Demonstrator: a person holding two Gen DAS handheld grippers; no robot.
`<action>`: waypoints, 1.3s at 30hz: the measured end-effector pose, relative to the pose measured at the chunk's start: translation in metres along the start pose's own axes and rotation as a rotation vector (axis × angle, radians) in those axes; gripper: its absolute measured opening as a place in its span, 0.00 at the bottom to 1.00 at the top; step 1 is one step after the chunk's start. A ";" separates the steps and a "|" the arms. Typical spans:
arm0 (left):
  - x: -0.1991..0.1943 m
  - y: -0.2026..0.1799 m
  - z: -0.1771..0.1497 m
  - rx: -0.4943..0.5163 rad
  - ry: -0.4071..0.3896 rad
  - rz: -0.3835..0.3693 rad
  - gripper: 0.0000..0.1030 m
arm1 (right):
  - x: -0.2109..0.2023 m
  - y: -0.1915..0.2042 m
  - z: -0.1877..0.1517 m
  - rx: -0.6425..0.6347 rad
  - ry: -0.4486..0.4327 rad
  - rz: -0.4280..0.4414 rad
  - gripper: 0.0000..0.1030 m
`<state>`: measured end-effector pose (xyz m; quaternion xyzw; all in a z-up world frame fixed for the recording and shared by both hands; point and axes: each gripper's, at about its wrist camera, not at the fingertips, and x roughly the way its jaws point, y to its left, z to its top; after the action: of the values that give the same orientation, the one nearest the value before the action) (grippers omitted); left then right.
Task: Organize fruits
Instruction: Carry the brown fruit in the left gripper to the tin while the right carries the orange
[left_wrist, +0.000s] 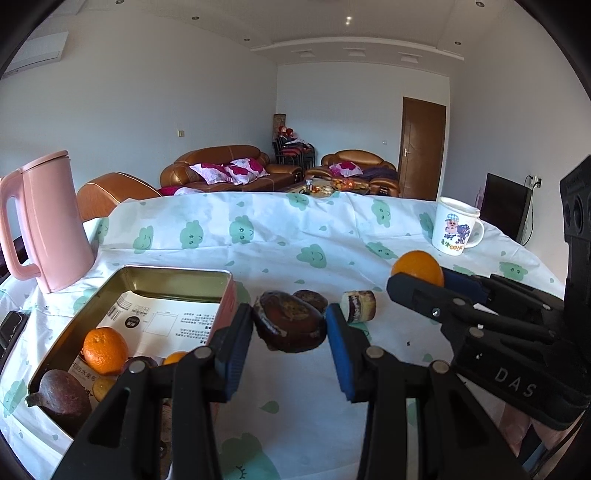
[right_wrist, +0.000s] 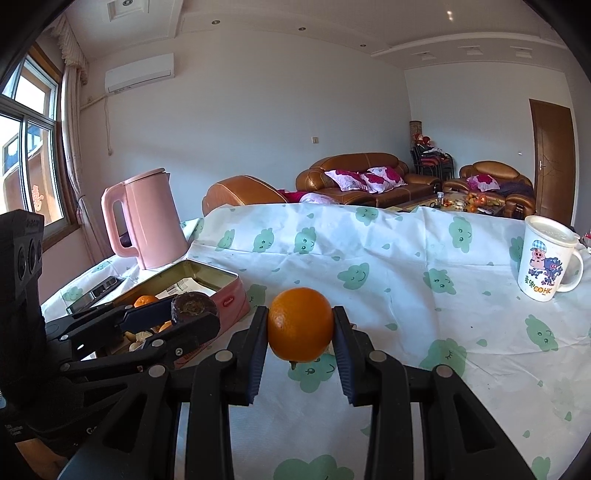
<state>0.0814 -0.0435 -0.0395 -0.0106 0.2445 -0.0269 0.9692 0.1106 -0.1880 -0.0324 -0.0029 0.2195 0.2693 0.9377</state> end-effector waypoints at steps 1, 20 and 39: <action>-0.001 0.000 0.000 0.001 -0.005 -0.001 0.41 | -0.002 0.000 0.000 -0.002 -0.010 0.001 0.34; -0.018 -0.003 -0.001 0.018 -0.106 0.016 0.41 | -0.026 0.008 -0.003 -0.040 -0.128 -0.002 0.35; -0.043 0.046 0.000 -0.052 -0.094 0.059 0.41 | -0.009 0.047 0.001 -0.083 -0.054 0.078 0.35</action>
<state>0.0456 0.0047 -0.0209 -0.0298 0.1994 0.0085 0.9794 0.0802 -0.1517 -0.0229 -0.0257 0.1826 0.3146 0.9312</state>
